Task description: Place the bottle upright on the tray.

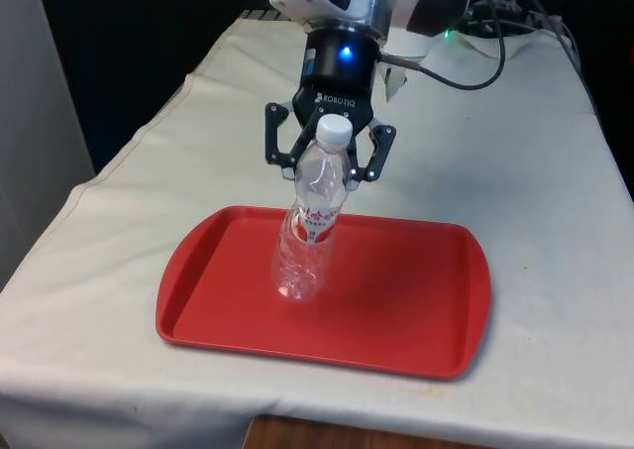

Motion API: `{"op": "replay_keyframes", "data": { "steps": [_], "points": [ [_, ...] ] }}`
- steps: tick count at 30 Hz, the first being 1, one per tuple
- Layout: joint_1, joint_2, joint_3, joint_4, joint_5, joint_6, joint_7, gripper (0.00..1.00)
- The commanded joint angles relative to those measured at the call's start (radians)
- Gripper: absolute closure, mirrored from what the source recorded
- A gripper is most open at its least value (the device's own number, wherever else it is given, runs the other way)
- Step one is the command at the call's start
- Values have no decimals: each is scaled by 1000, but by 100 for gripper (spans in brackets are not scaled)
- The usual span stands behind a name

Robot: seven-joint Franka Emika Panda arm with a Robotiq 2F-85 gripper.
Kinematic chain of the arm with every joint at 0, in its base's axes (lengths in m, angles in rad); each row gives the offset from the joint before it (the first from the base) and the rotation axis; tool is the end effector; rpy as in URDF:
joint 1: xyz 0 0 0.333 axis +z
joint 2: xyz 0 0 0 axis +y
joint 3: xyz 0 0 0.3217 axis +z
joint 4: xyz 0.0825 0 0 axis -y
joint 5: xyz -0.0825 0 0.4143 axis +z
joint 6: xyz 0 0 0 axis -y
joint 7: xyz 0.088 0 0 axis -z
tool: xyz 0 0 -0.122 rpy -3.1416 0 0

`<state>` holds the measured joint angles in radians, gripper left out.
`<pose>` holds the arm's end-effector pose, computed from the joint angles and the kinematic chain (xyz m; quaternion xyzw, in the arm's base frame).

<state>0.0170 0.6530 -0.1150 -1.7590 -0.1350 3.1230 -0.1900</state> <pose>0.7430 -0.0496 0.2508 0.9275 0.1286 0.3358 0.1025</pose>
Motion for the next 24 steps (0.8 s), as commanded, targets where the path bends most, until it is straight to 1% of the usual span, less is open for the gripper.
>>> {"op": "replay_keyframes", "data": {
  "steps": [1, 8, 9, 10, 16, 17, 18, 22, 23, 24],
  "points": [
    [-28, 2, 41, -4, 10, 16, -12, 86],
    [-33, 10, 45, -3, 51, 36, -11, 86],
    [-3, 11, 0, 0, 57, 23, 0, 86],
    [-34, 13, 46, -2, 65, 41, -11, 86],
    [-38, 22, 49, 0, 105, 59, -10, 86],
    [-5, 20, 0, 0, 101, 45, 1, 86],
    [-38, 23, 49, 0, 112, 61, -10, 86],
    [-40, 28, 51, 1, 141, 71, -9, 86],
    [-40, 28, 51, 1, 141, 71, -9, 86],
    [-41, 31, 51, 2, 154, 74, -9, 86]
  ]
}}
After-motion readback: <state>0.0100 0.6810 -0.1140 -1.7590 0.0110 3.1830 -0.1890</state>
